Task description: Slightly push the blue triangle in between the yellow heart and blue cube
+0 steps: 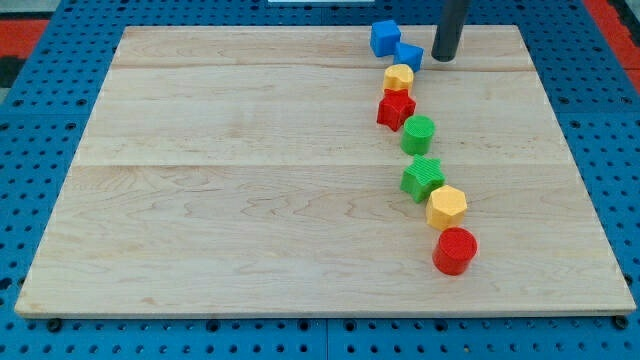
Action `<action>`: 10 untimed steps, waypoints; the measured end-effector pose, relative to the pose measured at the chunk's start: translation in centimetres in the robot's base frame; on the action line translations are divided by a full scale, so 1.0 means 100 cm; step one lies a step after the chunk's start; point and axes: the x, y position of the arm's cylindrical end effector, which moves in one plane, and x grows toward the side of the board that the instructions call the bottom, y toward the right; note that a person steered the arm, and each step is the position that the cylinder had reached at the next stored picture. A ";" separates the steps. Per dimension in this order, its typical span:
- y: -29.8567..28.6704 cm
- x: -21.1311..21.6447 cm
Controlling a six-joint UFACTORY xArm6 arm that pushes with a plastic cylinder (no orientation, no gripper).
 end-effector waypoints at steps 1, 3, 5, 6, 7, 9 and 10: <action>0.000 0.000; -0.014 0.002; 0.073 0.079; 0.057 0.117; 0.042 0.125; -0.020 0.146; -0.047 0.155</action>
